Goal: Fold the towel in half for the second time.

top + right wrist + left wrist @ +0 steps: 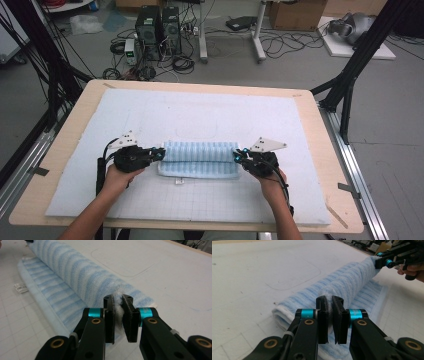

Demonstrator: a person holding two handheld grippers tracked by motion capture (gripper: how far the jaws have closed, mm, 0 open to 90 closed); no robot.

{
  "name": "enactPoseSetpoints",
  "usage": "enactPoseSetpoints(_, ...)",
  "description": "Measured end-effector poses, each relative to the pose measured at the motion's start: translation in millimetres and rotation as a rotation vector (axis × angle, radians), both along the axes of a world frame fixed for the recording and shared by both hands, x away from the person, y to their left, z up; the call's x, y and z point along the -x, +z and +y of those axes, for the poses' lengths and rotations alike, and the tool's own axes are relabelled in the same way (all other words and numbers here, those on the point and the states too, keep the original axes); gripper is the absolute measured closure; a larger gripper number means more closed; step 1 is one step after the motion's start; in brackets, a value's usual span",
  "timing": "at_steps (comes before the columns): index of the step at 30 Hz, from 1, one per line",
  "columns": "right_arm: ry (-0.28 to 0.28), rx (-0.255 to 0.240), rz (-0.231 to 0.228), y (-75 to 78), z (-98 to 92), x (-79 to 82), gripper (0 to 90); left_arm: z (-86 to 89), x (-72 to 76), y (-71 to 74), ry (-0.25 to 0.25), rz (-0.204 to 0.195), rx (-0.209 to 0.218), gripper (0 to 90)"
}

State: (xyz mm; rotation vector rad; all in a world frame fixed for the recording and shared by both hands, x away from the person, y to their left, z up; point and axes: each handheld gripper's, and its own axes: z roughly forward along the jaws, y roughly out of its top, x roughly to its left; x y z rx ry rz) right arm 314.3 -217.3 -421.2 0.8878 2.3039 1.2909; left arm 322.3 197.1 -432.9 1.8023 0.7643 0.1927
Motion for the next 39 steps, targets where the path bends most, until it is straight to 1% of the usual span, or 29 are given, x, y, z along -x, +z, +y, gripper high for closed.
enactPoseSetpoints(3,0.009,0.005,-0.001,0.1,-0.6,4.5,81.5,1.8,3.2,1.5,-0.007,0.013,0.008,83.3)
enactPoseSetpoints(5,0.015,0.012,0.006,-0.7,-1.9,6.9,81.4,3.3,4.7,4.1,-0.01,0.025,0.031,82.9)
enactPoseSetpoints(6,0.015,0.017,0.01,-1.7,-2.7,7.3,80.8,3.8,5.0,5.4,-0.01,0.022,0.038,82.1)
enactPoseSetpoints(7,0.017,0.02,0.017,-2.8,-3.5,7.5,80.2,4.5,5.1,6.5,-0.009,0.019,0.043,80.1)
enactPoseSetpoints(8,0.018,0.022,0.022,-3.4,-4.2,8.1,78.9,5.7,4.7,7.5,0.003,0.02,0.052,76.1)
enactPoseSetpoints(9,0.024,0.018,0.02,-3.0,-5.5,8.6,75.6,7.8,4.0,8.4,0.017,0.026,0.071,71.7)
enactPoseSetpoints(10,0.032,0.003,0.021,-1.8,-7.1,9.3,70.8,10.1,3.2,9.3,0.035,0.032,0.088,68.5)
enactPoseSetpoints(12,0.022,-0.042,0.014,2.9,-12.7,11.1,63.7,14.9,1.4,11.7,0.061,0.046,0.106,68.3)
enactPoseSetpoints(13,0.016,-0.073,0.008,5.7,-16.5,12.2,63.6,16.7,0.2,12.5,0.073,0.043,0.113,68.9)
enactPoseSetpoints(14,-0.002,-0.087,-0.007,8.1,-20.6,12.2,63.6,17.6,-0.8,12.7,0.086,0.044,0.122,69.4)
enactPoseSetpoints(16,-0.04,-0.111,-0.01,9.4,-26.5,10.5,63.8,16.4,-3.4,11.6,0.101,0.054,0.115,69.4)
enactPoseSetpoints(17,-0.049,-0.116,-0.004,8.7,-27.0,9.4,63.9,13.9,-4.9,10.1,0.101,0.055,0.108,69.4)
enactPoseSetpoints(18,-0.056,-0.107,0.002,7.5,-25.2,8.7,64.0,10.6,-6.0,8.5,0.101,0.058,0.094,69.4)
enactPoseSetpoints(19,-0.05,-0.093,0.003,5.9,-21.9,7.5,64.3,7.3,-7.0,7.0,0.097,0.057,0.071,69.4)
enactPoseSetpoints(21,-0.041,-0.042,0.007,2.1,-13.0,5.7,64.2,0.3,-9.7,3.8,0.097,0.054,0.032,69.4)
enactPoseSetpoints(22,-0.035,-0.027,0.013,0.1,-8.9,4.3,64.2,-2.8,-11.3,2.3,0.096,0.059,0.022,69.4)
enactPoseSetpoints(23,-0.027,-0.024,0.021,-2.0,-5.5,2.6,64.0,-5.6,-12.4,0.8,0.091,0.057,0.003,69.4)
enactPoseSetpoints(24,-0.021,-0.018,0.028,-3.8,-2.4,1.2,64.0,-8.6,-13.0,-0.8,0.095,0.057,-0.023,69.4)
enactPoseSetpoints(25,-0.014,-0.008,0.034,-5.5,0.5,0.2,64.0,-10.6,-13.6,-2.4,0.088,0.063,-0.054,69.4)
enactPoseSetpoints(26,-0.002,0.009,0.039,-7.3,3.0,-0.4,64.0,-12.4,-13.8,-4.2,0.082,0.068,-0.088,69.4)
enactPoseSetpoints(27,0.005,0.026,0.05,-8.9,6.0,0.0,64.0,-15.1,-13.6,-6.6,0.08,0.068,-0.133,69.3)
enactPoseSetpoints(28,0.016,0.051,0.055,-11.0,8.6,-0.3,64.0,-16.0,-13.7,-7.8,0.075,0.067,-0.159,69.2)
enactPoseSetpoints(30,0.027,0.074,0.069,-14.1,11.5,-0.7,63.5,-19.4,-14.2,-11.3,0.08,0.074,-0.208,68.5)
enactPoseSetpoints(31,0.031,0.091,0.079,-15.8,13.1,-1.0,63.3,-20.7,-14.3,-12.5,0.076,0.068,-0.23,68.2)
enactPoseSetpoints(33,0.038,0.126,0.096,-18.8,15.9,-1.0,62.9,-23.6,-13.8,-13.3,0.084,0.047,-0.255,68.2)
enactPoseSetpoints(35,0.045,0.145,0.097,-19.6,17.6,0.5,62.7,-25.5,-14.2,-14.3,0.087,0.025,-0.28,68.4)
enactPoseSetpoints(37,0.048,0.172,0.085,-19.5,19.1,3.0,62.6,-26.9,-15.1,-15.4,0.094,0.004,-0.294,68.6)
enactPoseSetpoints(39,0.048,0.188,0.084,-19.3,20.7,6.2,62.4,-27.2,-16.6,-16.5,0.101,0.001,-0.286,68.9)
